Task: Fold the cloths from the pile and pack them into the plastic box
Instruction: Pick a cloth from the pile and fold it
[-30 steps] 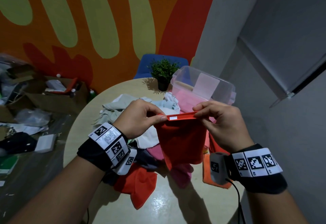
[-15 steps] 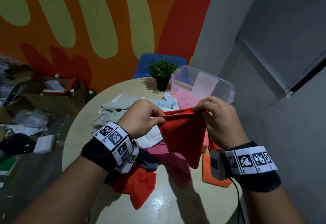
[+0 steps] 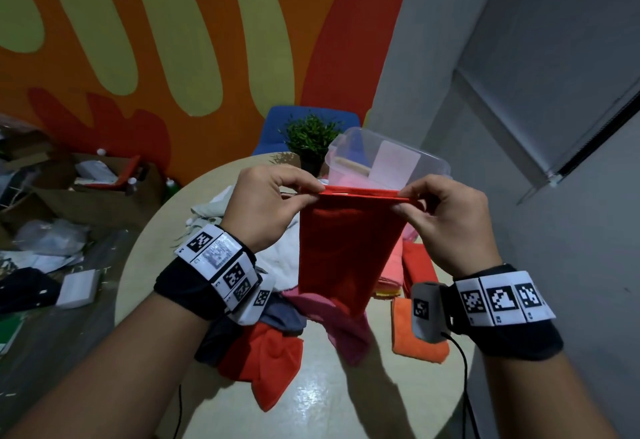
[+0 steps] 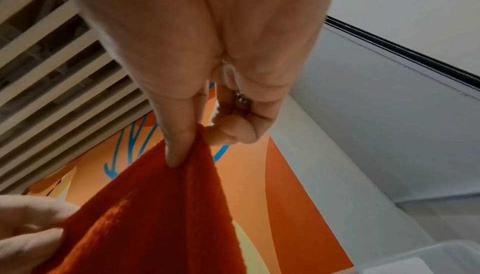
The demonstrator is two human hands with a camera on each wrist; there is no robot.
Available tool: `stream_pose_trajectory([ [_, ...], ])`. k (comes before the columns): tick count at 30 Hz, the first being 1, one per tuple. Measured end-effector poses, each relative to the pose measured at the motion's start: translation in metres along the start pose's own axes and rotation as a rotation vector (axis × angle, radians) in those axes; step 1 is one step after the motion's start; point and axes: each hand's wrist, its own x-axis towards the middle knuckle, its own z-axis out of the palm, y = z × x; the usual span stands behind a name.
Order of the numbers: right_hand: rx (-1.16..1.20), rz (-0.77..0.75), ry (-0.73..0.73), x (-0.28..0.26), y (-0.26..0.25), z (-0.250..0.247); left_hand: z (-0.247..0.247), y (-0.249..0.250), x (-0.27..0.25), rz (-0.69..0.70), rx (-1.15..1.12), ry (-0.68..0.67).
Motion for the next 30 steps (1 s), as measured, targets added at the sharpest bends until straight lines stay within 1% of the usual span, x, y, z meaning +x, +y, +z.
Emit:
stream_pose_trajectory([
  [2, 0.084, 0.048, 0.001, -0.001, -0.003, -0.001, -0.003, 0.000, 0.001, -0.018, 0.015, -0.027],
  [4, 0.157, 0.083, -0.024, -0.002, -0.004, -0.003, -0.004, -0.001, 0.001, -0.027, 0.013, -0.020],
  [7, 0.092, 0.085, -0.065, -0.002, 0.000, 0.000, 0.000, -0.009, 0.004, -0.012, 0.047, -0.021],
  [10, 0.073, 0.133, -0.126, 0.001, 0.015, 0.016, 0.011, -0.027, 0.011, 0.004, 0.201, -0.084],
  [13, 0.144, 0.227, -0.177, 0.003, 0.035, 0.039, 0.021, -0.040, 0.022, -0.011, 0.308, -0.164],
  [15, 0.199, 0.268, -0.173, 0.007, 0.044, 0.047, 0.023, -0.039, 0.028, 0.003, 0.350, -0.160],
  [19, 0.295, 0.230, -0.066, 0.021, 0.032, 0.037, 0.017, -0.019, 0.038, 0.037, 0.268, -0.070],
  [21, 0.400, 0.215, -0.056, 0.019, 0.021, 0.027, 0.008, -0.007, 0.036, 0.022, 0.160, -0.077],
  [23, 0.502, 0.210, -0.110, 0.008, 0.010, 0.017, -0.001, -0.001, 0.026, -0.007, 0.046, -0.157],
  [25, 0.536, 0.222, -0.228, -0.013, 0.009, 0.016, -0.007, -0.006, 0.008, -0.060, 0.000, -0.313],
  [26, 0.518, 0.252, -0.310, -0.027, 0.014, 0.021, -0.007, -0.013, -0.004, -0.102, -0.011, -0.420],
  [28, 0.466, 0.364, -0.493, -0.059, 0.029, 0.035, 0.001, -0.037, -0.032, -0.211, 0.020, -0.654],
  [30, 0.383, 0.450, -0.684, -0.094, 0.047, 0.055, 0.014, -0.070, -0.063, -0.356, 0.078, -0.870],
])
